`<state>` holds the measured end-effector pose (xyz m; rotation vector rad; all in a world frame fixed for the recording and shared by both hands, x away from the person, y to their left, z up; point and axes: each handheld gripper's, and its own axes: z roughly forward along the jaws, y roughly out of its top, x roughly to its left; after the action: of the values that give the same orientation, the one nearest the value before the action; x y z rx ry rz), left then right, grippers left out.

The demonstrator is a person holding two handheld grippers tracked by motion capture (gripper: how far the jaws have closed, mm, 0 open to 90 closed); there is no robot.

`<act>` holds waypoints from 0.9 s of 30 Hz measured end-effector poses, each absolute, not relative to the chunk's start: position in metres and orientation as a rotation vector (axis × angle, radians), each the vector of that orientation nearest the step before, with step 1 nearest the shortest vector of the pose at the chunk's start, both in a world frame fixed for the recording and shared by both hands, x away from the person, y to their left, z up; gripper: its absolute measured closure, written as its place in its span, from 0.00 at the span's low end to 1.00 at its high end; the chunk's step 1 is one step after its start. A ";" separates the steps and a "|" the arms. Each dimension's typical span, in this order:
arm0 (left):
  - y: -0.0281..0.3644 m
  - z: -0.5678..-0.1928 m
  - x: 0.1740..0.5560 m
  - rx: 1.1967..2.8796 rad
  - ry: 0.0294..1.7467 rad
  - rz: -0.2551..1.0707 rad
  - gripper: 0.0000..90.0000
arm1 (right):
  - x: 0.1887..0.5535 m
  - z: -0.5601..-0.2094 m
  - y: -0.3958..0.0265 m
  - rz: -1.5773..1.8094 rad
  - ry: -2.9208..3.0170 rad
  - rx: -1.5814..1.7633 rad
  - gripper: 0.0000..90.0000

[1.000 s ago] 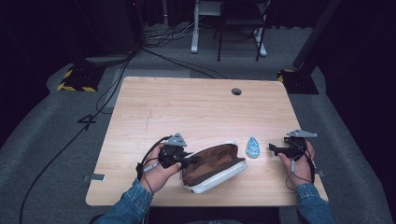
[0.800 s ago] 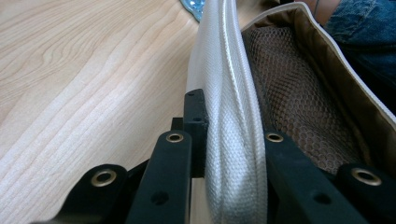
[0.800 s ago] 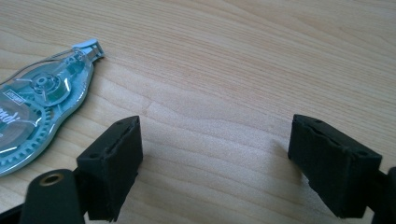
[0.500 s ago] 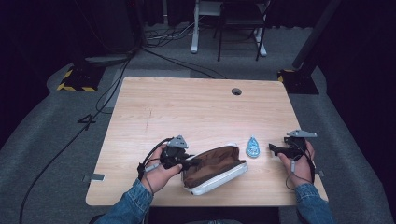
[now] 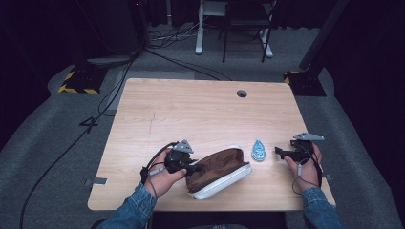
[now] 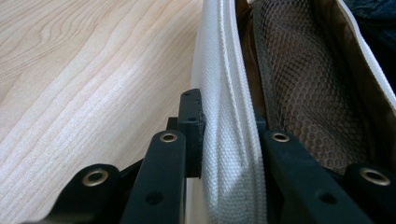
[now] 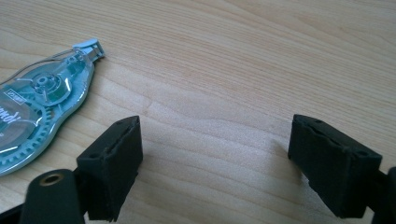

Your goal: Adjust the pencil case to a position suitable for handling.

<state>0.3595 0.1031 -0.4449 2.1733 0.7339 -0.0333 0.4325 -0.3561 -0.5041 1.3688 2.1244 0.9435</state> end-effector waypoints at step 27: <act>0.119 -0.420 0.353 2.078 0.705 0.150 0.32 | 0.432 -0.504 -0.356 0.945 2.128 1.365 0.20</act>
<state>0.3532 0.1186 -0.4200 2.0782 0.7048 0.1499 0.4325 -0.3560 -0.5040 1.3647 2.1276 0.9449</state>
